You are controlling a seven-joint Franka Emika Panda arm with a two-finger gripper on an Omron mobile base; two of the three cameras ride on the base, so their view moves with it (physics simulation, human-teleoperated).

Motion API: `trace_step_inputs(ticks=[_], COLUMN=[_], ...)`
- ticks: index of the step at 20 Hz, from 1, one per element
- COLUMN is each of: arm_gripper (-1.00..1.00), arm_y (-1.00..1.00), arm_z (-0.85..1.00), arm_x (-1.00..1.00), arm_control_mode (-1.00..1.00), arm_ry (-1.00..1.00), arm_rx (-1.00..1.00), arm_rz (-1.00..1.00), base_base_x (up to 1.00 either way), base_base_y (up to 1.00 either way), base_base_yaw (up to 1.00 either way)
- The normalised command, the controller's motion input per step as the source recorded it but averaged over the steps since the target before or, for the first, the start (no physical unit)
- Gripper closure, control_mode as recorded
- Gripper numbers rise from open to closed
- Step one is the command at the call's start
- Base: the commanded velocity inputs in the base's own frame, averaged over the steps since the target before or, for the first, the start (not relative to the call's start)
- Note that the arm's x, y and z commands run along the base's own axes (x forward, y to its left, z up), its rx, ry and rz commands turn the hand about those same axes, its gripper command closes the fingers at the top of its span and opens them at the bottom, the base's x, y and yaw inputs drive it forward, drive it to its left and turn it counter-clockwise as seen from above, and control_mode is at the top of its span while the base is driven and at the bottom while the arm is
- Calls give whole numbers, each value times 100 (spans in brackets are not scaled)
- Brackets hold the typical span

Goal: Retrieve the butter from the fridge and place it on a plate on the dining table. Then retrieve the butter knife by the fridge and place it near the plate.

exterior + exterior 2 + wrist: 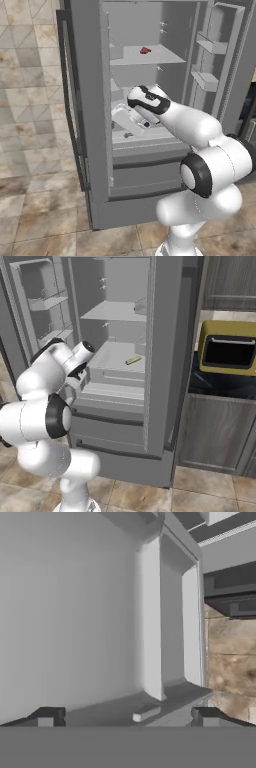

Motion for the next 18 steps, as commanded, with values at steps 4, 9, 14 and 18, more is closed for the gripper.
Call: trace_step_inputs(ticks=[4, 9, 14, 18], arm_gripper=[-100, -100, -100, -100], arm_y=[-99, -95, -59, -58], arm_z=[0, 0, 10, 16], arm_x=[0, 0, 0, 0], arm_control_mode=[-100, -100, -100, -100], arm_ry=[-1, -5, -13, -16], arm_rx=[-15, -26, -36, -24], arm_rz=[-39, -43, -43, -20], base_base_x=[0, 0, 0, 0], base_base_y=[0, 0, 0, 0], base_base_yaw=[0, 0, 0, 0])
